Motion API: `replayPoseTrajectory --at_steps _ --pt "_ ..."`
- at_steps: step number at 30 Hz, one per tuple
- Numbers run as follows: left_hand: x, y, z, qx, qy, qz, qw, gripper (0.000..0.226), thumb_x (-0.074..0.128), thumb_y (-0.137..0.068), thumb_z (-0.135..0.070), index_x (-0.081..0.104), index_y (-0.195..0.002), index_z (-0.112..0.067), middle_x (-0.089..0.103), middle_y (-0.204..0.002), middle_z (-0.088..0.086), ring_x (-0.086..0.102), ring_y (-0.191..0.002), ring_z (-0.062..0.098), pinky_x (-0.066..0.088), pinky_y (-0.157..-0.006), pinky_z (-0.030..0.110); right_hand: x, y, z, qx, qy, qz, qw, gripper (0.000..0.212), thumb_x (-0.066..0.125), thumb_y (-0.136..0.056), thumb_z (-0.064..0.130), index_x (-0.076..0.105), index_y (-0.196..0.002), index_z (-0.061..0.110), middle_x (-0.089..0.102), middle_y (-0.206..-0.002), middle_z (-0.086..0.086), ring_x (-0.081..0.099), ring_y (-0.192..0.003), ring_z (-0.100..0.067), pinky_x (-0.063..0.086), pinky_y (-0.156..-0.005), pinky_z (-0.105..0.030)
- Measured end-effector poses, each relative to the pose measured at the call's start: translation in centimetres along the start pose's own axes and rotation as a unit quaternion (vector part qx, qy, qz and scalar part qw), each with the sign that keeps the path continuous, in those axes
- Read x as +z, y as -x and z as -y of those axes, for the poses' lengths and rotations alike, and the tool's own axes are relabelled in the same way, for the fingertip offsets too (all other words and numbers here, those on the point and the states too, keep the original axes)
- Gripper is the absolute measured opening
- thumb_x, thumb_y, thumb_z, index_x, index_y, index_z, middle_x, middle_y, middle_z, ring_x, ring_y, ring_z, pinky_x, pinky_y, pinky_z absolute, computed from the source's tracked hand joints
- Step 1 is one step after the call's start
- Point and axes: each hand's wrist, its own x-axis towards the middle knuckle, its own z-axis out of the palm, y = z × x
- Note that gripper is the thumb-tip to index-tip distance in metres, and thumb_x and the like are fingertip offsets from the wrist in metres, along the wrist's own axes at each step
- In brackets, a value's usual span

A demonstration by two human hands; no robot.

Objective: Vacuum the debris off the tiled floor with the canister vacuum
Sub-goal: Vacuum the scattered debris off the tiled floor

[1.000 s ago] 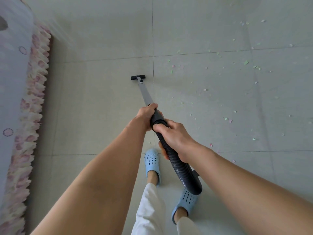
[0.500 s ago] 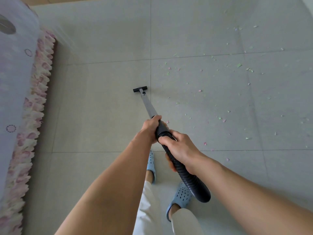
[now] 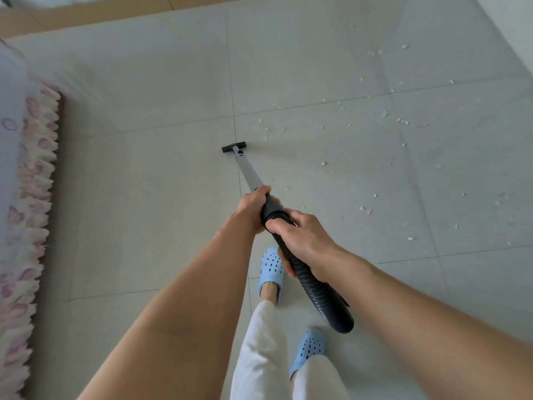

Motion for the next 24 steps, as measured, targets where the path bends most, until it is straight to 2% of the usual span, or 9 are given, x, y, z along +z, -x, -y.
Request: replayPoseTrajectory --at_steps 7,14,19,24 --pt "1.8 -4.9 -8.3 0.008 -0.015 0.008 1.000 0.021 0.051 -0.097 -0.014 0.046 -0.080 -0.002 0.052 -0.060 0.012 0.051 -0.053 0.024 0.046 -0.057 0.033 -0.3 -6.0 7.2 -0.008 -0.022 -0.009 1.000 0.028 0.060 -0.094 0.025 0.060 -0.119 0.014 0.055 -0.057 -0.011 0.048 -0.030 -0.021 0.039 -0.038 -0.021" --pt "3.7 -9.1 -16.1 0.000 0.006 0.019 1.000 0.023 0.051 -0.097 -0.015 0.046 -0.080 -0.001 0.053 -0.063 0.012 0.052 -0.055 0.023 0.047 -0.058 0.034 -0.7 -12.4 13.8 -0.023 0.000 -0.040 0.999 0.034 0.057 -0.094 0.022 0.055 -0.127 0.022 0.058 -0.061 -0.011 0.050 -0.032 -0.020 0.047 -0.044 -0.028" --pt "5.7 -10.8 -18.9 -0.010 0.013 0.029 0.999 0.021 0.052 -0.096 -0.014 0.046 -0.081 -0.001 0.053 -0.064 0.012 0.052 -0.055 0.023 0.048 -0.061 0.035 -1.7 -14.9 16.1 -0.025 0.020 -0.070 0.997 0.040 0.056 -0.092 0.025 0.053 -0.132 0.025 0.061 -0.075 -0.013 0.054 -0.035 -0.021 0.048 -0.046 -0.030" --pt "7.9 -11.3 -19.5 -0.010 0.011 0.039 0.999 0.019 0.052 -0.096 -0.014 0.046 -0.082 -0.002 0.053 -0.061 0.011 0.052 -0.054 0.022 0.048 -0.059 0.035 -3.4 -15.7 16.7 -0.030 0.030 -0.096 0.994 0.040 0.056 -0.090 0.026 0.055 -0.130 0.025 0.063 -0.076 -0.014 0.056 -0.038 -0.023 0.049 -0.047 -0.030"
